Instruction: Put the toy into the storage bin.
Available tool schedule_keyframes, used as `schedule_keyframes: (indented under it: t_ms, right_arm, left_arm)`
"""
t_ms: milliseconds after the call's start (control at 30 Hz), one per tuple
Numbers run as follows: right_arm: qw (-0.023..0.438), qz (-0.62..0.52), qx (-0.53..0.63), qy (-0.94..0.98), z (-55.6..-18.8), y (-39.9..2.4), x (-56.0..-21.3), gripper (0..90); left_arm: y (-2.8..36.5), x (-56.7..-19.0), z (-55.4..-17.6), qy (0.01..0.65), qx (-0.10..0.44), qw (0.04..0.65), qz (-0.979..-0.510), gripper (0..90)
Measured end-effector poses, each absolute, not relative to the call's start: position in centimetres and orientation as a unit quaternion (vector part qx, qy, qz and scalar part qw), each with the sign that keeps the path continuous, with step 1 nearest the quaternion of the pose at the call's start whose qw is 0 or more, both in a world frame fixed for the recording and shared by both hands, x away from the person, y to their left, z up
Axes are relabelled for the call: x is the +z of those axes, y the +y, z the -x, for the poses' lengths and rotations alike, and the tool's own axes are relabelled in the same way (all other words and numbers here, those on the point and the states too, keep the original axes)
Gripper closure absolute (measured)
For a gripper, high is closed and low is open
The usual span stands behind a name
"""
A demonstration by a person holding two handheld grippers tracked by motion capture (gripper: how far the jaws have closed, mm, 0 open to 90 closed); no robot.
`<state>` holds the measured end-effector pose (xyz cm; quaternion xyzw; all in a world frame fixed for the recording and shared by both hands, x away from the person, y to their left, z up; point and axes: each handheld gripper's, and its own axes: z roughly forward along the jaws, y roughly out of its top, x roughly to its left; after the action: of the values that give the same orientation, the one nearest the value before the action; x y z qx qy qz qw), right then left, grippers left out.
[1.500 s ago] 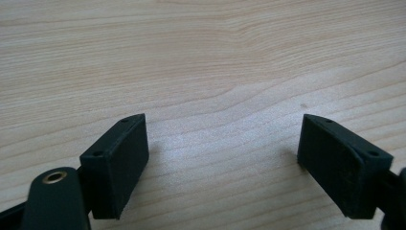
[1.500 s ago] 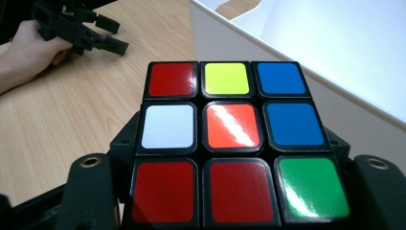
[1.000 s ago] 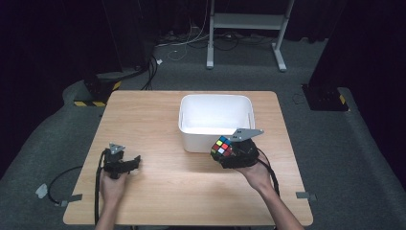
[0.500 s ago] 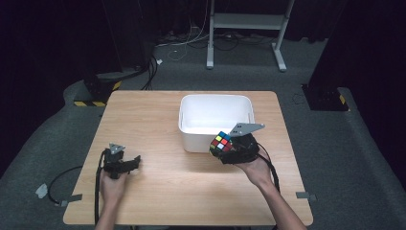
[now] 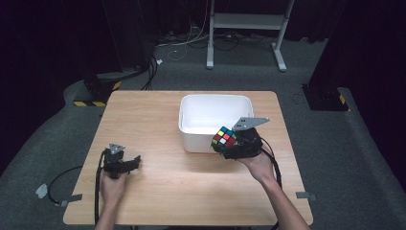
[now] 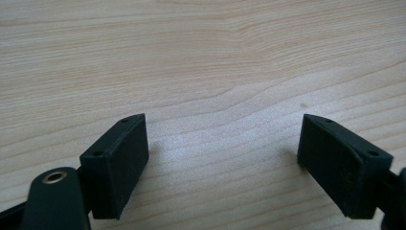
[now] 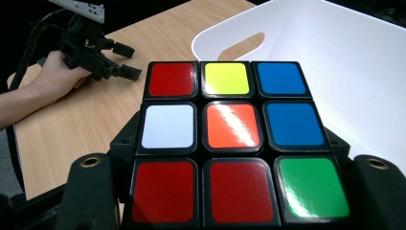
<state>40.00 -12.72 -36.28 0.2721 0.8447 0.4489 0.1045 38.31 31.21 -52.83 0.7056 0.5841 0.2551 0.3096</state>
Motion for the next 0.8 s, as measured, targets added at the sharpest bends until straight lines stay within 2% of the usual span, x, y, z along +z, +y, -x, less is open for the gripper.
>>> schedule_keyframes:
  t_ms: [800]
  right_arm:
    - [0.108, -0.271, 0.44, 0.849, -41.9, -12.4, -34.4, 33.7]
  left_arm:
    - [31.2, -52.8, -38.3, 0.584, 0.255, 0.31, -0.706, 18.1]
